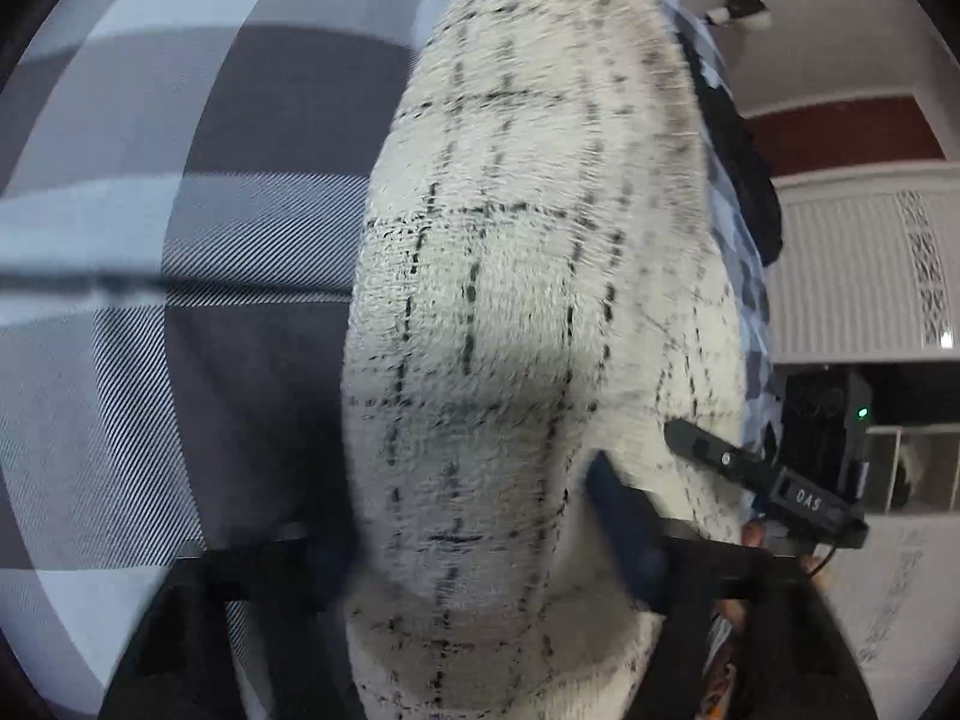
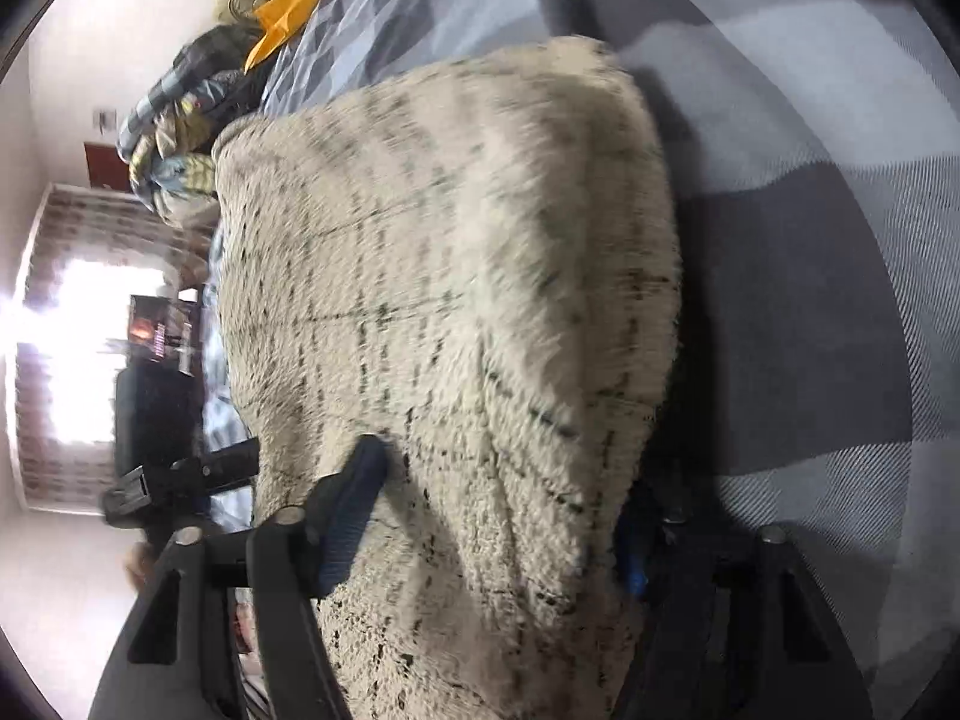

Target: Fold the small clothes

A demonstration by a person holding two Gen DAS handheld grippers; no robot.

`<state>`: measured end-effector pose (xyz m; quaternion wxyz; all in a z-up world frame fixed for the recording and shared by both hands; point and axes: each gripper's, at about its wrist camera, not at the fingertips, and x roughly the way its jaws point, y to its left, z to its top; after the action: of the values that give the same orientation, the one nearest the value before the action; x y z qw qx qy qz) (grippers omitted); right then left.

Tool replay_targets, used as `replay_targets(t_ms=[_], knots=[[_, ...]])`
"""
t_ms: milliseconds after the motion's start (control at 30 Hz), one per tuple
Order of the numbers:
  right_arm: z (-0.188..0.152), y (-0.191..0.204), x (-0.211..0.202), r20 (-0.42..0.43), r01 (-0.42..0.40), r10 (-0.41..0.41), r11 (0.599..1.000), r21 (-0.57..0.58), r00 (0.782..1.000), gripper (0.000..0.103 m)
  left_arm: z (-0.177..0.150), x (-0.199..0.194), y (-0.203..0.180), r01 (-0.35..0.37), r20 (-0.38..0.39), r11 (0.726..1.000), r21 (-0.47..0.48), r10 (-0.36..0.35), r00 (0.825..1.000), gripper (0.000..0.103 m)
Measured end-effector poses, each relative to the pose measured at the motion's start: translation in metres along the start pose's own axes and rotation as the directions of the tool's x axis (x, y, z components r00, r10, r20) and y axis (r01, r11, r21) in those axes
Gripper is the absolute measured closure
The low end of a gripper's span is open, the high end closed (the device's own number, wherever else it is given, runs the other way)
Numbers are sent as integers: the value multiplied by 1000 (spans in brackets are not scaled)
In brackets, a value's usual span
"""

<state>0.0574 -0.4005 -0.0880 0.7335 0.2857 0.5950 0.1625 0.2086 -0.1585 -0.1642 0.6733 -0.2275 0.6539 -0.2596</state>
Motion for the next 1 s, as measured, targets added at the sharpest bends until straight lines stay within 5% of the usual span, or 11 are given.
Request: replay_targets(t_ms=[33,133,400,567,767,1000], knots=[[-3,6,-7,26,-7,7,1000,-25,1000,69,-1,-3,-3,4,4,1000,10,-4,1000,58],[-11,19,-26,84,-45,52,996,-82,995,77,-5,-18,-10,17,27,999,33,-18,999,65],[-25,88,-74,163,-77,110,977,-198,981,80,-13,-99,-49,19,153,992,125,-38,987,66],[-24,157,-92,182,-118,178,947,-298,967,80,-13,-180,-46,12,265,988,152,-52,963,67],[-6,220,-40,138,-211,270,917,-339,953,79,-9,-273,22,-32,378,996,79,0,926,67],[16,266,59,26,-299,322,904,-307,946,79,-4,-298,136,25,415,998,-57,1,910,67]])
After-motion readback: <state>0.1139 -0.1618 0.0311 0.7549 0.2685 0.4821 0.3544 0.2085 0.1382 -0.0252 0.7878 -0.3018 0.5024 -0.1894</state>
